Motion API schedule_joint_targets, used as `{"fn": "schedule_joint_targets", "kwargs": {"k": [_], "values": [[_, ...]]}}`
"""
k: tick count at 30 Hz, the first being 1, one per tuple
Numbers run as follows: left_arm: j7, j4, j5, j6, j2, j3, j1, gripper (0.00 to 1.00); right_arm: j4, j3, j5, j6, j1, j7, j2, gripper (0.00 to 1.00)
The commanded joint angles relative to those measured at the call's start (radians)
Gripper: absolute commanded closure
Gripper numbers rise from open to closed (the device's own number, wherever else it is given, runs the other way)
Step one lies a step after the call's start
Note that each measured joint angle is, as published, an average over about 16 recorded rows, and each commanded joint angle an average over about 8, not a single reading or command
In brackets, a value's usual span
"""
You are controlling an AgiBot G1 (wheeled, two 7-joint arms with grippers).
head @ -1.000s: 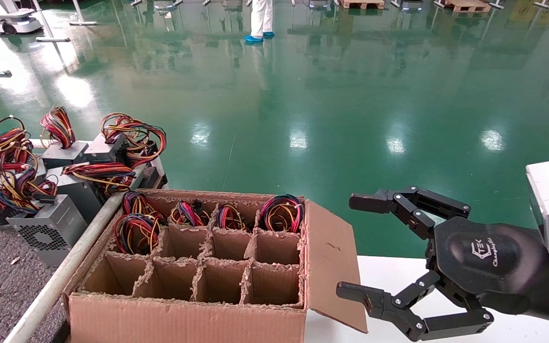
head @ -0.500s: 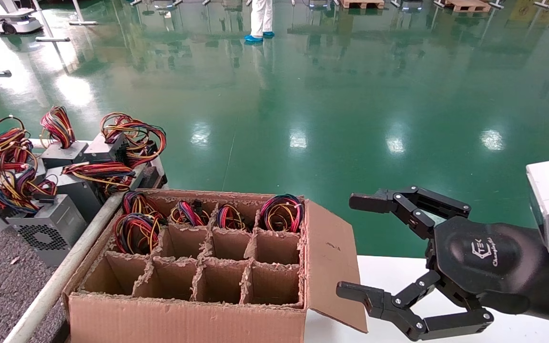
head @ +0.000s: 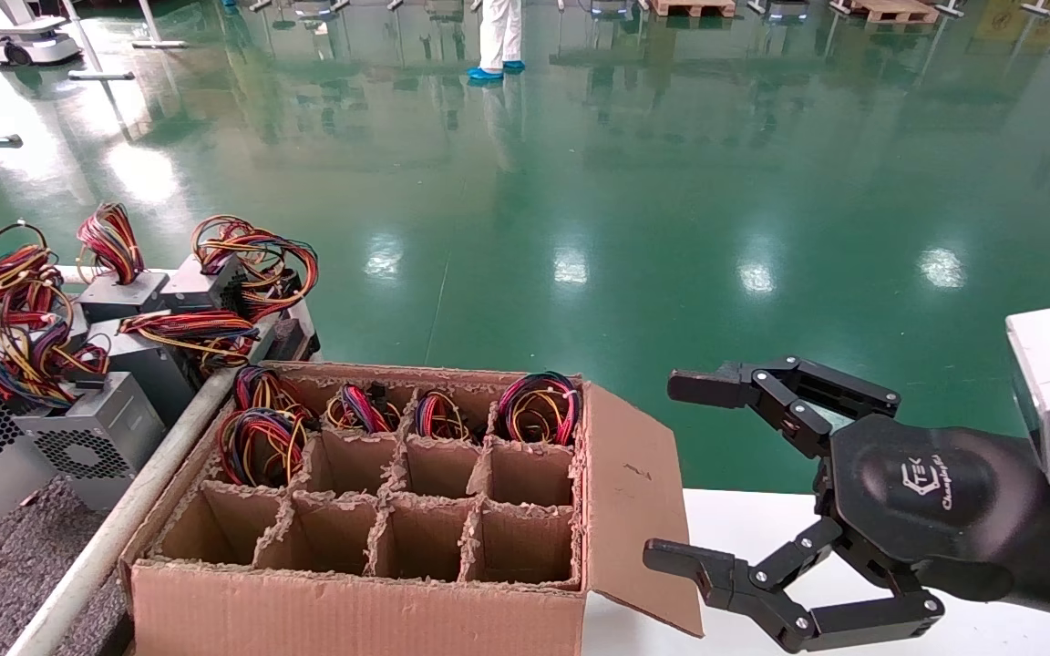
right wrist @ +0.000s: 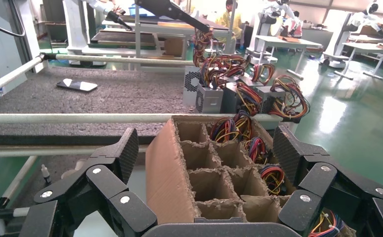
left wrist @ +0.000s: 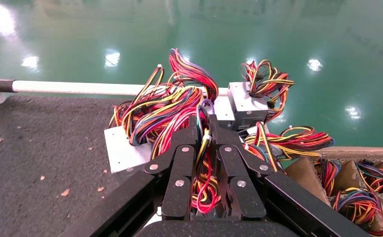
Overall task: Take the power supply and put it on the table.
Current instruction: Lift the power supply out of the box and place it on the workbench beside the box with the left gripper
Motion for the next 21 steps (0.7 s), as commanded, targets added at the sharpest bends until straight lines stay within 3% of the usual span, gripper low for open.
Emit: {"fn": "schedule_joint_targets", "kwargs": {"k": [1,21], "values": [[0.005,0.002,-0.001,-0.004,0.010,0.000,0.007,1.00,0.000,0.000,0.000,0.000,0.000,0.000,0.000,0.00],[0.076,-0.011,0.024,-0.007,0.077,0.021,0.044,1.00,0.000,0.000,0.000,0.000,0.000,0.000,0.000,0.00]]}}
